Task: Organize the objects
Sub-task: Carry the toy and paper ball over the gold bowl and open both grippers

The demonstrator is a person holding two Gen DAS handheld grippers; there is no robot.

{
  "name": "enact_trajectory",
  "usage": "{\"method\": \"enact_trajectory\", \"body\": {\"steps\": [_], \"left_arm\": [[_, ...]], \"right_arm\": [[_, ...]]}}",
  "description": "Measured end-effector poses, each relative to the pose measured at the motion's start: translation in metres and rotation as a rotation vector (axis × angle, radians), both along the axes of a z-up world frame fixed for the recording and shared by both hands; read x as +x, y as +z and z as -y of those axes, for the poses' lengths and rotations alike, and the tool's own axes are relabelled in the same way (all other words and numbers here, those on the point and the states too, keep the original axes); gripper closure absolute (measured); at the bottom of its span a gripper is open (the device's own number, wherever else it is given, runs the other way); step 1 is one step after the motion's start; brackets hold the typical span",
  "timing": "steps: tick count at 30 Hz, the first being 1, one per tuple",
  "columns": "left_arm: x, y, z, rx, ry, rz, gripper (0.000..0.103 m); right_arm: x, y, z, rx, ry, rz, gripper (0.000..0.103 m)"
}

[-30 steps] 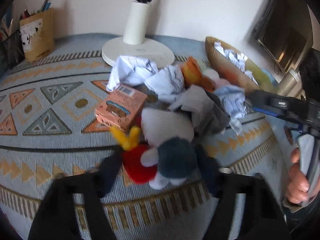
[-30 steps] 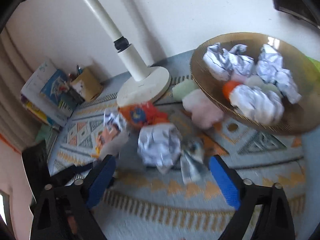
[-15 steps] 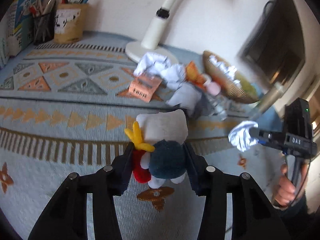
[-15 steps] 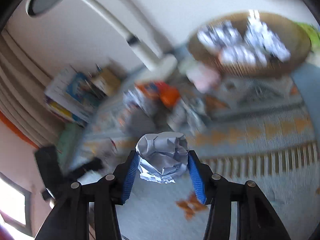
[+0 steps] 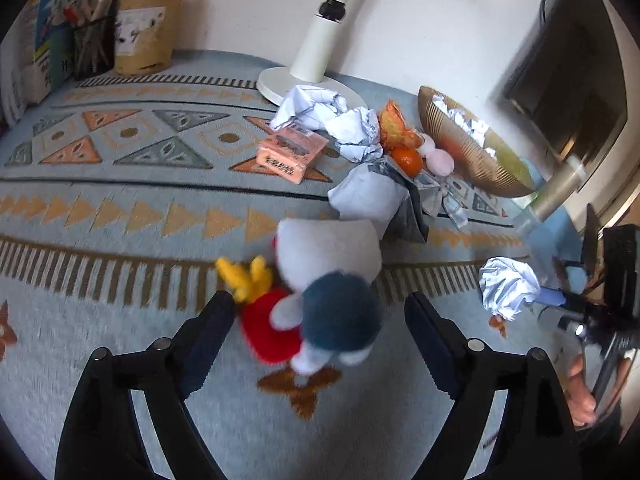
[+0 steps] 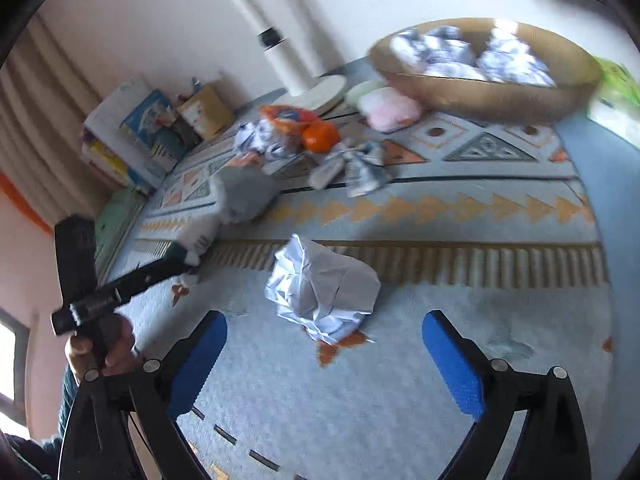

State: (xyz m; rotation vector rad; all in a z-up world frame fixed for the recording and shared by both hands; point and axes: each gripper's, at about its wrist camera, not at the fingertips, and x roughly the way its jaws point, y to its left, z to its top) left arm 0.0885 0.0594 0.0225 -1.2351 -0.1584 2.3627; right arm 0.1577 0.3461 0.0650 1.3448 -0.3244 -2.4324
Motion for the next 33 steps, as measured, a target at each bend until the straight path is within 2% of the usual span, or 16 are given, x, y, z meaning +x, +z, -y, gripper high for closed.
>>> {"method": "enact_trajectory", "body": {"steps": [2,3,4,6,8,9,10,15,18,22,25,28,29,30,31,33], "left_arm": [[-0.002,-0.001,-0.013,-0.074,0.004,-0.027,0.022],[-0.001,-0.001,-0.018,-0.113,0.012,-0.052,0.04],[-0.001,-0.001,-0.022,-0.144,0.011,-0.067,0.046],[0.0,0.001,-0.021,-0.137,0.011,-0.067,0.056],[0.005,0.008,-0.011,-0.106,0.016,-0.072,0.059],[0.011,0.014,-0.004,-0.099,0.024,-0.084,0.059],[0.014,0.018,0.0,-0.104,0.03,-0.093,0.059],[0.021,0.061,-0.001,-0.134,-0.011,-0.169,0.059],[-0.004,0.097,-0.044,-0.08,-0.102,-0.2,0.059],[-0.054,0.117,-0.126,0.021,-0.198,-0.178,0.059],[-0.089,0.114,-0.186,0.024,-0.217,-0.166,0.059],[-0.115,0.109,-0.225,0.033,-0.219,-0.151,0.059],[-0.12,0.107,-0.232,0.032,-0.215,-0.159,0.054],[-0.125,0.106,-0.239,0.027,-0.207,-0.172,0.045],[-0.13,0.104,-0.246,0.01,-0.199,-0.176,0.039],[-0.134,0.104,-0.247,0.013,-0.2,-0.164,0.036]], "right_arm": [[-0.006,-0.003,0.016,0.087,0.035,-0.006,0.004],[-0.008,-0.005,0.02,0.105,0.047,-0.009,0.004],[-0.013,-0.007,0.026,0.121,0.058,-0.005,0.004],[-0.019,-0.006,0.032,0.136,0.054,-0.022,0.004],[-0.025,-0.006,0.036,0.164,0.015,-0.028,0.011],[-0.027,-0.008,0.037,0.171,0.006,-0.025,0.044],[-0.025,-0.007,0.036,0.163,0.007,-0.03,0.049],[-0.003,0.022,0.011,0.134,-0.03,-0.114,0.05],[-0.007,0.067,-0.035,0.137,-0.138,-0.205,0.049],[-0.034,0.11,-0.111,0.065,-0.366,-0.265,0.049],[-0.063,0.111,-0.151,0.006,-0.513,-0.22,0.049],[-0.095,0.098,-0.178,-0.106,-0.536,-0.175,0.049],[-0.102,0.097,-0.181,-0.123,-0.54,-0.174,0.048],[-0.11,0.096,-0.184,-0.144,-0.536,-0.186,0.045],[-0.119,0.096,-0.185,-0.156,-0.51,-0.2,0.032],[-0.131,0.095,-0.186,-0.128,-0.501,-0.171,0.019]]}}
